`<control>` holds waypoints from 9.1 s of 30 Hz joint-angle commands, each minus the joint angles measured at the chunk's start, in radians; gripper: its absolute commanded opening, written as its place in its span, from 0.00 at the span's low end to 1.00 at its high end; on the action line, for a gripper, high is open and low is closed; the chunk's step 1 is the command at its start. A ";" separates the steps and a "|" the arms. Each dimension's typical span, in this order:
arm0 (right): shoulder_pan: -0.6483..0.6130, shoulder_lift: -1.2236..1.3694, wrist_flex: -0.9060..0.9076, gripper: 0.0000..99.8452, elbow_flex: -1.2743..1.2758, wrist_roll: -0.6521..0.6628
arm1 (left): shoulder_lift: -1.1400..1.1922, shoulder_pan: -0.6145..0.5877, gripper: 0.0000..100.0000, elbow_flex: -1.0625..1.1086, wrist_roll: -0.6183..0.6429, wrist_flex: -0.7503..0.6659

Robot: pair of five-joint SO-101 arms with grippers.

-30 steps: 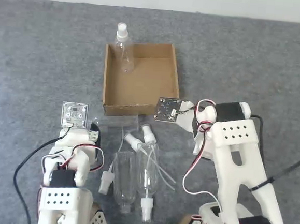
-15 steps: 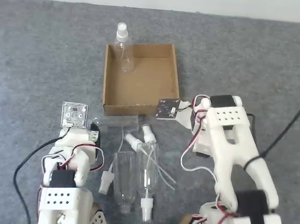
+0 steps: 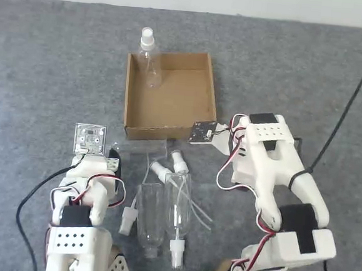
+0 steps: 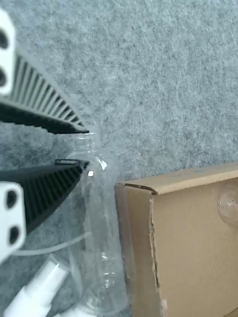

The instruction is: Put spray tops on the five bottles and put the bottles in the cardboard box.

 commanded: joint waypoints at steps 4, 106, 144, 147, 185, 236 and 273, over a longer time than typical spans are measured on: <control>0.015 -0.018 0.039 0.08 -0.061 0.006 | -0.025 -0.003 0.08 -0.010 -0.008 0.005; 0.064 0.027 -0.050 0.20 -0.107 -0.190 | -0.025 -0.003 0.08 -0.010 -0.008 0.005; 0.064 -0.002 -0.045 0.12 -0.034 -0.196 | -0.025 -0.003 0.08 -0.010 -0.008 0.005; 0.061 -0.051 0.007 0.12 -0.040 -0.250 | -0.025 -0.003 0.08 -0.010 -0.008 0.005; -0.157 -0.808 0.067 0.12 0.006 -1.181 | -0.025 -0.003 0.08 -0.010 -0.008 0.005; -0.134 -1.867 -0.467 0.11 0.927 -1.341 | -0.025 0.032 0.08 -0.010 -0.006 0.005; -0.133 -1.867 -0.489 0.11 0.967 -1.344 | -0.017 -0.149 0.08 -0.458 -0.348 0.466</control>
